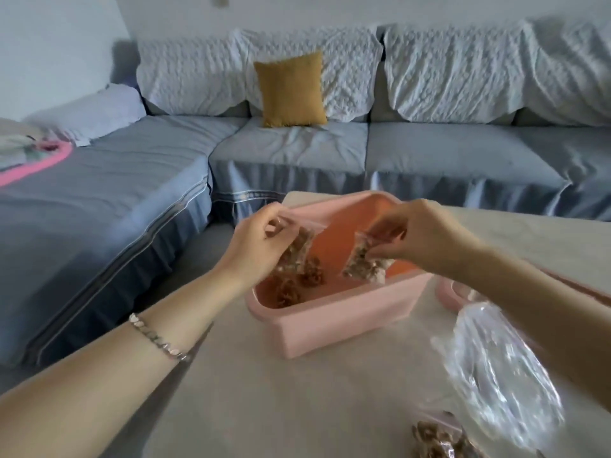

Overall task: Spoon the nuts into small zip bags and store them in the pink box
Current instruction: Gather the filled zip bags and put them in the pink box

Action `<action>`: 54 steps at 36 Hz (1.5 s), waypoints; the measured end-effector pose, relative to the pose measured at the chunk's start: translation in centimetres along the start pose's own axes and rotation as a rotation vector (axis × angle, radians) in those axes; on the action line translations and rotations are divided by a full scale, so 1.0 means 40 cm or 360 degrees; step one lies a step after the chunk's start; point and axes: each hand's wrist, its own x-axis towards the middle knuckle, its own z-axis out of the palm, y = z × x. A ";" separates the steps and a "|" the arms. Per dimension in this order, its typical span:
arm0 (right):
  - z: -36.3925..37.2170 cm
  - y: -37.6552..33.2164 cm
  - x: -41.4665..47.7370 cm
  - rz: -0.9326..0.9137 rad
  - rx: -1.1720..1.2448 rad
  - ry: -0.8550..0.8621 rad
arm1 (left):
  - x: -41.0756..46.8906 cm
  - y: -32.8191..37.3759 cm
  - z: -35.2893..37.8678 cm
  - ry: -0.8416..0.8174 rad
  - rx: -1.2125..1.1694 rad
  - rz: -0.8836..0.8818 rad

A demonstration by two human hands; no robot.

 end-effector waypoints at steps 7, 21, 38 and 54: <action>0.125 0.086 0.190 0.0089 -0.0162 -0.0341 | 0.113 -0.094 0.033 -0.0405 0.0872 -0.0149; 0.366 0.191 0.377 0.0097 -0.0402 -0.0902 | 0.193 -0.243 0.095 -0.1104 0.1404 -0.0325; 0.111 0.114 0.063 0.0007 0.0073 -0.0375 | 0.135 -0.147 0.108 -0.0829 0.1260 -0.0277; 0.156 0.272 -0.424 0.0740 -0.0463 -0.0728 | -0.253 0.020 0.426 -0.1231 0.0554 0.0067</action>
